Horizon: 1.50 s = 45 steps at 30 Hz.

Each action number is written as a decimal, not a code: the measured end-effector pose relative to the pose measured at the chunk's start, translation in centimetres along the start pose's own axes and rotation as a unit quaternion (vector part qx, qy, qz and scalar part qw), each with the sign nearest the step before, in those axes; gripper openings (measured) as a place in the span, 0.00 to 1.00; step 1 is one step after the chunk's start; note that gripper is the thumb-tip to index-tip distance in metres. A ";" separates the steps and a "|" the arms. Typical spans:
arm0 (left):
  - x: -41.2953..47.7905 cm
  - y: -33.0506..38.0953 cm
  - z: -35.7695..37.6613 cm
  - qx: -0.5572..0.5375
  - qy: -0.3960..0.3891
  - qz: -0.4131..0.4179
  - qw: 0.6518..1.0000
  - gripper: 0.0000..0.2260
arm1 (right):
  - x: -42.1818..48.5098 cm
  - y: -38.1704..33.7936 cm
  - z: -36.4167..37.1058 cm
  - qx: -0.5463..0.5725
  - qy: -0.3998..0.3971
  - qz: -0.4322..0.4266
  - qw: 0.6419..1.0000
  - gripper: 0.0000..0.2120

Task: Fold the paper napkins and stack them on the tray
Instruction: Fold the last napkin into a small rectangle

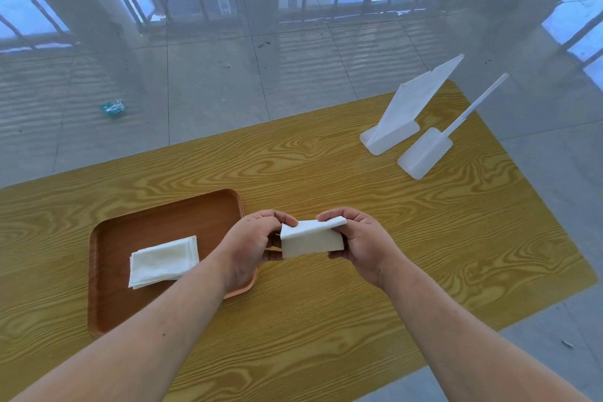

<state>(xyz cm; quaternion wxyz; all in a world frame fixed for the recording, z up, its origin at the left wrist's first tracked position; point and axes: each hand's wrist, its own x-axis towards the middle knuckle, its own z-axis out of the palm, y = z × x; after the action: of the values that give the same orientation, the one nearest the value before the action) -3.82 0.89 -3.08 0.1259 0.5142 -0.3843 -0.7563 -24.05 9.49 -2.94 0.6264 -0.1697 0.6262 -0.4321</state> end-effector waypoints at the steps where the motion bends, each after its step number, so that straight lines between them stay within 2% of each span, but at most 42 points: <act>1: 0.1 -0.1 -0.2 -0.015 -0.004 -0.002 1.000 0.13 | 0.1 0.0 0.0 -0.003 -0.002 0.002 1.000 0.13; 4: 0.2 -0.3 -0.7 -0.014 -0.024 0.011 1.000 0.11 | 0.3 0.1 0.1 0.012 -0.003 0.019 1.000 0.13; 6: 0.6 -0.6 -1.0 0.012 -0.012 0.033 0.999 0.03 | 0.4 0.2 0.4 0.018 -0.010 0.017 1.000 0.14; 8: 0.9 -0.8 -1.3 0.017 0.012 0.052 0.998 0.09 | 0.7 0.4 0.8 -0.009 -0.009 0.003 1.000 0.11; 10: 1.0 -1.0 -2.0 0.023 0.030 0.073 0.997 0.13 | 1.2 0.7 1.4 -0.036 -0.010 0.004 0.999 0.18; 12: 1.0 -1.1 -2.9 0.037 0.047 0.084 0.995 0.15 | 1.7 0.8 2.2 -0.049 0.001 0.013 0.999 0.18; 16: 0.9 -1.9 -5.6 0.149 0.135 0.089 0.976 0.06 | 2.8 1.1 4.3 -0.081 0.017 0.018 0.996 0.06; 18: 0.7 -2.2 -7.3 0.193 0.162 0.091 0.964 0.06 | 3.3 1.3 5.5 -0.102 0.019 0.023 0.994 0.01; 26: -1.7 -3.2 -14.1 0.243 0.238 0.074 0.938 0.07 | 4.6 2.4 12.7 -0.216 -0.014 0.038 0.976 0.04; 31: -4.2 -4.2 -18.8 0.296 0.284 0.055 0.910 0.12 | 5.3 3.6 17.7 -0.349 -0.028 0.005 0.937 0.11; 35: -5.3 -5.7 -22.3 0.322 0.310 0.044 0.893 0.12 | 5.5 4.6 21.2 -0.465 -0.055 -0.058 0.882 0.12; 42: -5.7 -7.3 -24.3 0.364 0.325 0.040 0.872 0.12 | 6.0 5.4 24.1 -0.544 -0.037 -0.079 0.834 0.11; 44: -5.9 -7.4 -24.1 0.395 0.323 0.055 0.858 0.10 | 5.9 5.7 24.4 -0.587 -0.024 -0.101 0.803 0.11; 45: -6.1 -7.4 -24.0 0.420 0.325 0.077 0.844 0.09 | 5.8 5.9 24.4 -0.619 -0.015 -0.134 0.774 0.10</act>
<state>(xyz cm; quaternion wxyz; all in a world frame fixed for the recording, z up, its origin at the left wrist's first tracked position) 21.37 -1.39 -8.44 0.0731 0.7032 -0.6405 -0.2998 -0.28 0.50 -7.24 0.3311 -0.6094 0.7198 -0.0286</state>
